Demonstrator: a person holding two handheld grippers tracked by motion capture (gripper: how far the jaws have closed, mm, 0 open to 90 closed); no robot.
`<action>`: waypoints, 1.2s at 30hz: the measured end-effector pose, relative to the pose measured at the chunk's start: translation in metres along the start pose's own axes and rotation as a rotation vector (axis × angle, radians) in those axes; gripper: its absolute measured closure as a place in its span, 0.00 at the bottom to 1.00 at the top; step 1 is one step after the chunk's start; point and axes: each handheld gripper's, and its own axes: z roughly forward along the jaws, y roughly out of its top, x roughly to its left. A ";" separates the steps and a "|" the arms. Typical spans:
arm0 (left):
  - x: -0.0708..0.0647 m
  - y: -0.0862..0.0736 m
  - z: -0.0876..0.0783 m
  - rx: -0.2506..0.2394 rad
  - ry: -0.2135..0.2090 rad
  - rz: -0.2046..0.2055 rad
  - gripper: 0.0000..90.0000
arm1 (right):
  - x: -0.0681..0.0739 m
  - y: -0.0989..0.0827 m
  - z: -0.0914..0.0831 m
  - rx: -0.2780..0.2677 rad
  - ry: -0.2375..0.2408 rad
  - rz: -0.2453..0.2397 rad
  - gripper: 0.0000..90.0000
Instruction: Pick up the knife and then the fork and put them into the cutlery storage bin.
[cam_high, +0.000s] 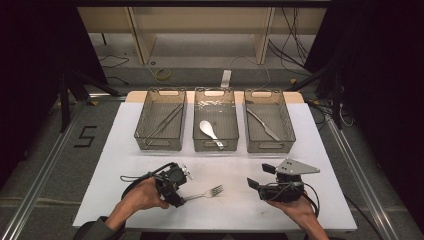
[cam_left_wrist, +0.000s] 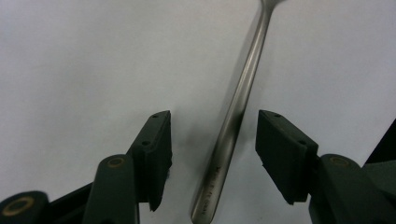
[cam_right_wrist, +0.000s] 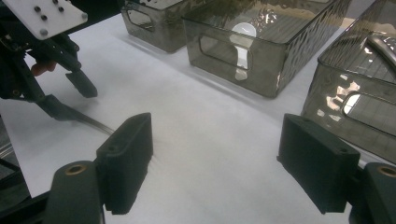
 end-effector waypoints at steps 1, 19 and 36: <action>-0.001 0.000 0.000 0.005 -0.004 0.007 0.52 | 0.000 0.000 0.000 0.000 0.000 -0.001 0.30; -0.005 0.002 0.003 0.017 0.001 0.075 0.79 | 0.001 0.000 0.001 0.008 -0.003 -0.007 0.30; -0.004 0.001 0.003 0.001 -0.021 0.098 0.89 | 0.001 0.000 0.002 0.015 0.000 -0.008 0.30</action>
